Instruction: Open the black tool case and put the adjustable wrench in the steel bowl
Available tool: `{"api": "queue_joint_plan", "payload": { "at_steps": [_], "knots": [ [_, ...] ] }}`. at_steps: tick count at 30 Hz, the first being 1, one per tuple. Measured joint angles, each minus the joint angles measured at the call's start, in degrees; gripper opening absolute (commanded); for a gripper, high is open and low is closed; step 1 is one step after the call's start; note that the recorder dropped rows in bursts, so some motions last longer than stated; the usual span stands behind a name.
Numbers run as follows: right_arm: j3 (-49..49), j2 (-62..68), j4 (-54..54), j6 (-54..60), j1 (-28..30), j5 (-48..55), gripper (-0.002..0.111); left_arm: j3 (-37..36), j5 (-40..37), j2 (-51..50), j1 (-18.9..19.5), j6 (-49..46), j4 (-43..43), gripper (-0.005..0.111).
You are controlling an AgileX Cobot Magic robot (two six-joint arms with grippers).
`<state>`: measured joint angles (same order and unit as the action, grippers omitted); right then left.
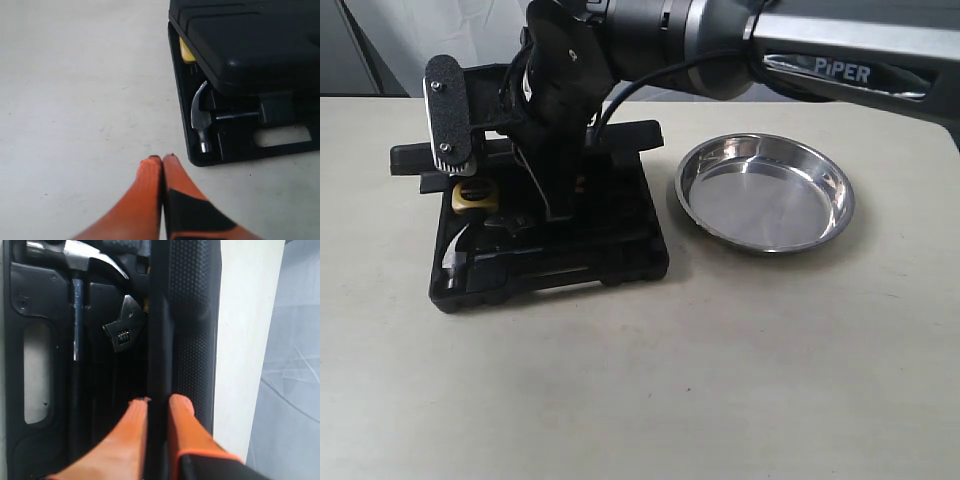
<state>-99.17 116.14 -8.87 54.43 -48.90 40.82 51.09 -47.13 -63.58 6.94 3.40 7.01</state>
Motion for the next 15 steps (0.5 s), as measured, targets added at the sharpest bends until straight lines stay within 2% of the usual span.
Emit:
{"api": "queue_joint_plan", "payload": {
  "at_steps": [3, 8, 10, 15],
  "knots": [
    [0.0, 0.0, -0.1, 0.0, 0.0, 0.0, -0.001, 0.59, 0.24, -3.22, 2.09, -4.92, 6.73, 0.0],
    [0.0, 0.0, -0.1, 0.0, 0.0, 0.0, -0.001, 0.82, -2.85, -11.19, 6.54, -23.25, 28.12, 0.0],
    [0.0, 0.0, -0.1, 0.0, 0.0, 0.0, -0.001, 0.82, -3.49, -15.05, 8.24, -27.07, 32.69, 0.0],
    [0.0, 0.0, -0.1, -0.15, 0.0, 0.0, -0.001, 0.82, -2.62, -22.9, 9.87, -31.62, 37.52, 0.0]
  ]
}}
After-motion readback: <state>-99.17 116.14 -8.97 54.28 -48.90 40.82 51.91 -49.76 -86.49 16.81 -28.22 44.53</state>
